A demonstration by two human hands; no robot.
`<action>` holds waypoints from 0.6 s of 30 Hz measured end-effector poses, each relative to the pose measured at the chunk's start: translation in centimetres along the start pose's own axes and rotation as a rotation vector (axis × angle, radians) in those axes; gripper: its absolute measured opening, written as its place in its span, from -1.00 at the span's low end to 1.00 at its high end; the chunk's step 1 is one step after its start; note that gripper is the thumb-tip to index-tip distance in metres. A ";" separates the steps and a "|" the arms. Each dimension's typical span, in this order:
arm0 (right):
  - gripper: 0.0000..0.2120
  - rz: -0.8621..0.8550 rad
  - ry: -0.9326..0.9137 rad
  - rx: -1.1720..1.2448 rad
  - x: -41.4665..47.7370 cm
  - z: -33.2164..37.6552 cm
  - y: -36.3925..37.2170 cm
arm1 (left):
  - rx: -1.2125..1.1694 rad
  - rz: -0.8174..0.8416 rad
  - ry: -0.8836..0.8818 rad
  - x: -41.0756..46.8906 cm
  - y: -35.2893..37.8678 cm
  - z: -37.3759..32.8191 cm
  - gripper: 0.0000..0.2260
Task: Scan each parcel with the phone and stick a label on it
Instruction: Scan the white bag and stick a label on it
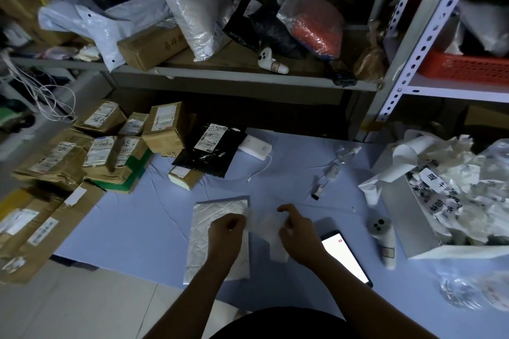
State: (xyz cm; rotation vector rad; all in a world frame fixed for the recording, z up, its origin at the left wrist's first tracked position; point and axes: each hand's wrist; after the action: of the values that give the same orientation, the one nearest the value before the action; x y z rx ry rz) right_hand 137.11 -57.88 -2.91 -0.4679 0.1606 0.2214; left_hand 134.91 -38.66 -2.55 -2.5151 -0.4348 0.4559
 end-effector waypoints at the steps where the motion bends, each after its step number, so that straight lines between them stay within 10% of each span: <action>1: -0.60 -0.062 0.088 -0.015 0.0 -0.3 -0.3 | -0.011 -0.038 -0.035 -0.1 -0.3 -0.1 -0.82; 6: -0.47 -0.221 0.205 -0.226 -0.1 0.1 -0.1 | 0.099 -0.266 0.124 -1.2 -1.7 -0.1 -0.91; 11: -0.57 0.078 0.325 0.770 0.4 4.9 2.6 | 0.558 -0.436 0.558 -2.1 -1.9 0.9 -0.79; 15: -0.52 0.024 0.333 0.843 0.6 5.9 3.2 | 0.672 -0.467 0.849 -2.8 -2.8 1.9 -0.68; 18: -0.60 -0.051 0.328 0.894 0.7 5.6 3.2 | 0.696 -0.346 0.693 -3.3 -3.9 2.1 -0.42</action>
State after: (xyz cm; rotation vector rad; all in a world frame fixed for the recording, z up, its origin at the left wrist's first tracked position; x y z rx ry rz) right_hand 137.56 -52.35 0.55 0.3867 0.5379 0.0054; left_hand 130.26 -35.86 -1.26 -1.7183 -0.3404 -0.3519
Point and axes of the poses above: each hand's wrist, its own x-axis towards the middle knuckle, its own y-axis out of the palm, z = x × y, and after that the axes turned 9 degrees about x, right-handed
